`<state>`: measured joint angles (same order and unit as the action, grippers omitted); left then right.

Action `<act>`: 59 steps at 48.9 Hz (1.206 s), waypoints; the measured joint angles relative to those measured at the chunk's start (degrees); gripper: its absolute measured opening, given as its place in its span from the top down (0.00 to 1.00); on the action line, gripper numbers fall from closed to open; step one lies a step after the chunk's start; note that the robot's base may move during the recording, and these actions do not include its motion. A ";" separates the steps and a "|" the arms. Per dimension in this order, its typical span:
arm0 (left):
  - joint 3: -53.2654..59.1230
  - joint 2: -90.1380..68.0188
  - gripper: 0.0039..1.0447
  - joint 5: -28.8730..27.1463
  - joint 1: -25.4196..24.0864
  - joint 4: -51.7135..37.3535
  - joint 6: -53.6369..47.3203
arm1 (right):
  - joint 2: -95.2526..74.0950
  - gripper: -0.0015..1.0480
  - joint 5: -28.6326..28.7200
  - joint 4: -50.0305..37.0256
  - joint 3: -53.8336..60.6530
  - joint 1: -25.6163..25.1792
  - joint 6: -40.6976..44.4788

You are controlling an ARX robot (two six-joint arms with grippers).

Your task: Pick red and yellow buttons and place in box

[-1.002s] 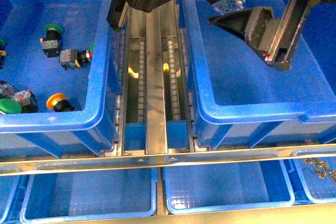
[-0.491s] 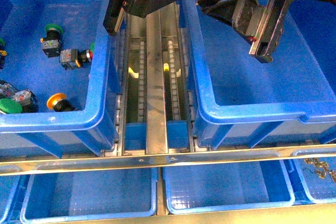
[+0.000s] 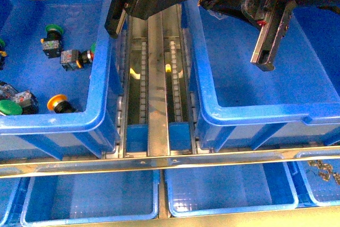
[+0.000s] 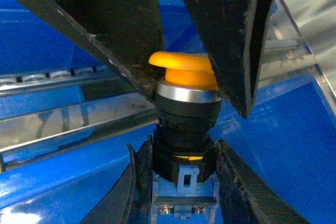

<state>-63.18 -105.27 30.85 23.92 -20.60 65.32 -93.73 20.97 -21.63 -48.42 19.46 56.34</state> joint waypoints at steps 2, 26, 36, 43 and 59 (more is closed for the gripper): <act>-0.04 -0.02 0.68 0.00 0.00 0.00 -0.04 | 0.00 0.75 0.00 0.00 0.00 -0.02 0.02; -2.40 0.17 0.06 -2.43 -0.11 0.37 -4.00 | 0.04 0.75 -1.03 1.03 0.50 -1.03 1.31; -2.69 1.31 0.07 -2.23 -1.25 0.48 -4.96 | 0.13 0.75 -1.09 1.86 0.68 -1.97 2.10; -1.20 3.45 0.07 -1.49 -3.02 1.14 -6.62 | 0.31 0.75 -1.27 2.27 0.85 -2.99 2.67; 13.92 17.33 0.07 -1.03 -10.95 4.85 -16.90 | 1.51 0.75 -1.90 2.64 0.81 -7.91 3.02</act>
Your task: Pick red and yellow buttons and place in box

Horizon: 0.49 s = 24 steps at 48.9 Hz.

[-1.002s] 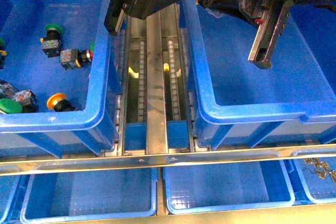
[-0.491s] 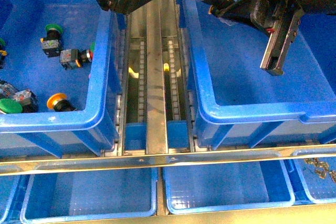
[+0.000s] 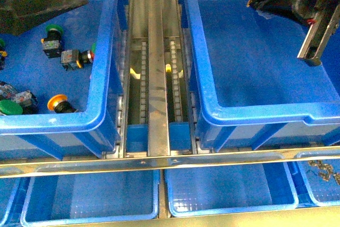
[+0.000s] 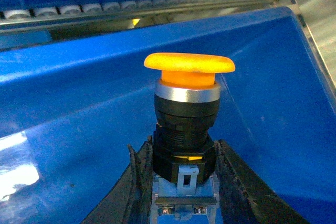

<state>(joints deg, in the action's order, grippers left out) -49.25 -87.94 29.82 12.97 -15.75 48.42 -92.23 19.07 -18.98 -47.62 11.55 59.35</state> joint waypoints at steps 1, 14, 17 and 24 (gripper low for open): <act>0.94 1.05 0.07 -0.07 -0.52 0.50 -1.03 | 0.17 0.75 0.00 0.00 0.00 -0.37 -0.13; 15.06 14.49 0.07 -1.75 -11.30 4.59 -17.64 | 3.89 0.75 -1.79 -0.46 0.02 -4.76 -4.26; 18.03 17.29 0.07 -0.63 -14.10 5.81 -20.90 | 4.61 0.75 -2.49 -0.46 0.07 -5.16 -4.92; 22.84 21.88 0.07 1.81 -19.93 7.87 -26.58 | 5.95 0.75 -3.85 0.07 0.24 -5.14 -6.14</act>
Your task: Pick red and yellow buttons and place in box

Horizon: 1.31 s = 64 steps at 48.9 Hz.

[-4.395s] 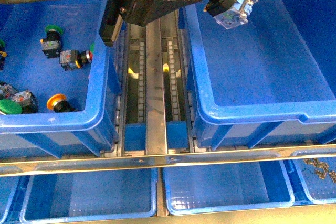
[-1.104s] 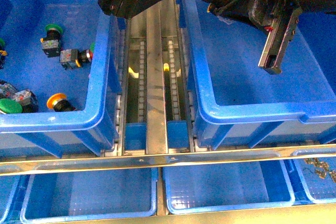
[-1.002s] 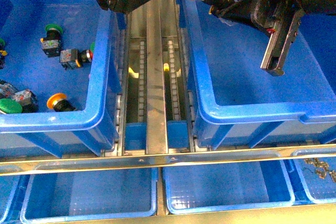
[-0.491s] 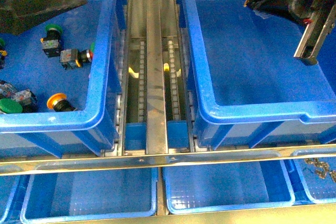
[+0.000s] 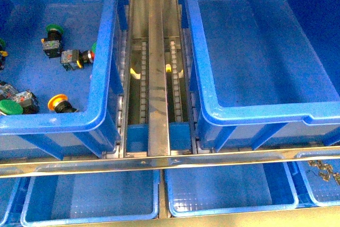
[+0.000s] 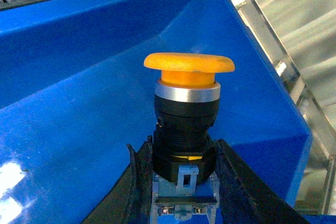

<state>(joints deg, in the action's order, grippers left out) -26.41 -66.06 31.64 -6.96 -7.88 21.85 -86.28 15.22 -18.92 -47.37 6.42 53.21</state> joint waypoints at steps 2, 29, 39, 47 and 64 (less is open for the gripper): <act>0.70 1.05 0.07 0.44 -1.99 1.25 -1.22 | 0.50 0.75 -0.35 0.26 0.09 0.11 -0.44; 25.16 20.57 0.98 -22.84 -2.32 -35.32 -20.83 | 4.24 0.75 -3.72 5.03 0.17 2.10 -2.47; 25.22 31.43 0.98 -27.58 2.03 -25.83 -21.18 | 4.26 0.75 -4.07 5.60 0.09 2.12 -2.45; 25.24 36.39 0.98 -31.23 6.60 -21.44 -21.24 | 4.26 0.75 -4.07 5.84 -0.02 2.21 -2.45; 25.27 45.97 0.98 -31.41 6.82 -12.24 -21.27 | 4.26 0.75 -3.10 5.22 -0.11 2.49 -2.84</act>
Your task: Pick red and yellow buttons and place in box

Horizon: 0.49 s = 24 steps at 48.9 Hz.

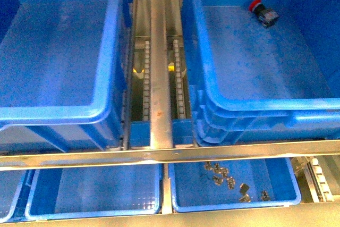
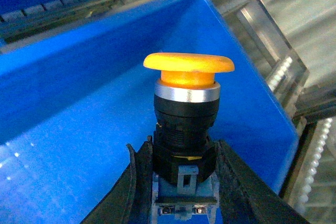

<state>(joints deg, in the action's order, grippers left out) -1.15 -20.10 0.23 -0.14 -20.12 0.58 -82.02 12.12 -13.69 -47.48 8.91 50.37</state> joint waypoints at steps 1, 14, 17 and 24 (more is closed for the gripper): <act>0.00 0.77 0.98 0.07 -0.02 0.59 -0.02 | 0.00 0.75 -0.09 -0.07 0.00 -0.02 -0.02; 0.00 6.84 0.98 -0.15 0.09 6.67 -0.11 | -0.59 0.75 -0.35 -0.13 0.00 1.99 -0.22; 0.00 7.67 0.98 -0.24 0.09 7.65 -0.11 | -0.92 0.75 -0.50 -0.11 -0.13 2.12 -0.24; 0.00 10.05 0.98 -0.24 0.09 9.94 -0.11 | -1.84 0.75 -0.48 0.11 -1.27 3.21 -0.24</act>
<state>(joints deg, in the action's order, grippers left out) -1.15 -10.04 -0.01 -0.05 -10.17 0.47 -83.85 11.64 -13.58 -48.75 12.12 50.13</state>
